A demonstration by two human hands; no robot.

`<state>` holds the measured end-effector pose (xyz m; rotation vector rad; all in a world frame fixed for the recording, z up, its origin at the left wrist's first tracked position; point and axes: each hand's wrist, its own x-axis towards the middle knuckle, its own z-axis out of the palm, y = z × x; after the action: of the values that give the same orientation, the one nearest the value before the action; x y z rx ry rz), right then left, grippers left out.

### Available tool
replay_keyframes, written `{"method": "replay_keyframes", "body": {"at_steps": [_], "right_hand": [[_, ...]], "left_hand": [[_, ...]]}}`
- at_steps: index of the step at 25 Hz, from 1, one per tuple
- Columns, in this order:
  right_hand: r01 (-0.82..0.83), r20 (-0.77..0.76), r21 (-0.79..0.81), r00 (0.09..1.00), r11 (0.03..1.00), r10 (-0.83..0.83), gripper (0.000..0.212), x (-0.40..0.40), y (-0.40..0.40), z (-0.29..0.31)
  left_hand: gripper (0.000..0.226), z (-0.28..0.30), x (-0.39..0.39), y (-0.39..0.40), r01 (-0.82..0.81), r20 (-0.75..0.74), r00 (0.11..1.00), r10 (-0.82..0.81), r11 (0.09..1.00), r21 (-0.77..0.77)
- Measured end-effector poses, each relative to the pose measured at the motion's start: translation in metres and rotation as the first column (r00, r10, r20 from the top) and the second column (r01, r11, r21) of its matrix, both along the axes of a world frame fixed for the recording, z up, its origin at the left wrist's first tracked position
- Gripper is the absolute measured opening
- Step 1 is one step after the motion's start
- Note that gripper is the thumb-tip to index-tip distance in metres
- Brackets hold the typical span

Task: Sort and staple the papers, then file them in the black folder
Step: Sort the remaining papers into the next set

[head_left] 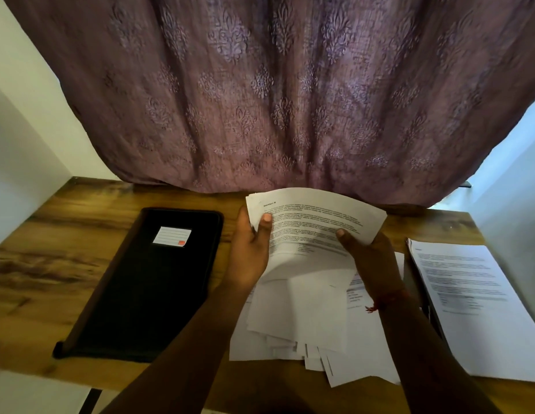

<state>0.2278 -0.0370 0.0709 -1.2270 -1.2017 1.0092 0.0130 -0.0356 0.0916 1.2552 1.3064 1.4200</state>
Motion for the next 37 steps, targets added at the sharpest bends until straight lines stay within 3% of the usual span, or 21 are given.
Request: {"method": "replay_keyframes", "body": {"at_steps": [6,9,13,16,22,25,32,37], "right_hand": [[-0.005,-0.041,0.051,0.999,0.999,0.007,0.028,-0.001,0.004,0.01],[-0.028,-0.066,0.049,0.997,0.998,0.031,0.03,-0.004,0.006,0.012],[-0.007,-0.089,0.005,0.996,1.0,0.008,0.03,-0.009,0.009,0.01],[0.015,-0.104,-0.041,0.994,0.999,-0.019,0.022,-0.013,0.008,0.01],[0.066,-0.126,-0.041,0.989,0.997,-0.071,0.024,-0.014,0.004,0.004],[0.083,-0.095,-0.095,0.991,0.992,-0.092,0.028,-0.017,-0.004,-0.006],[0.085,-0.128,-0.09,0.987,0.992,-0.097,0.017,-0.02,-0.004,-0.007],[0.095,-0.103,-0.093,0.989,0.991,-0.105,0.015,-0.023,-0.008,-0.011]], "left_hand": [[0.042,0.026,-0.005,0.009,0.033,-0.057,0.998,-0.022,0.98,0.196],[0.023,0.024,-0.005,0.014,0.033,-0.086,0.996,-0.022,0.99,0.135],[0.03,0.015,-0.006,0.014,-0.003,0.104,0.995,0.003,1.0,-0.004],[0.019,0.011,-0.004,0.009,0.072,0.071,0.995,-0.065,0.992,-0.103],[0.013,0.014,-0.002,-0.003,0.083,0.078,0.994,-0.074,0.989,-0.12],[0.029,0.012,-0.003,-0.011,0.123,0.043,0.992,-0.118,0.983,-0.134],[0.036,0.009,0.0,-0.012,0.078,0.019,0.997,-0.076,0.986,-0.146],[0.021,0.007,-0.001,-0.016,0.083,-0.009,0.996,-0.085,0.986,-0.145]]}}
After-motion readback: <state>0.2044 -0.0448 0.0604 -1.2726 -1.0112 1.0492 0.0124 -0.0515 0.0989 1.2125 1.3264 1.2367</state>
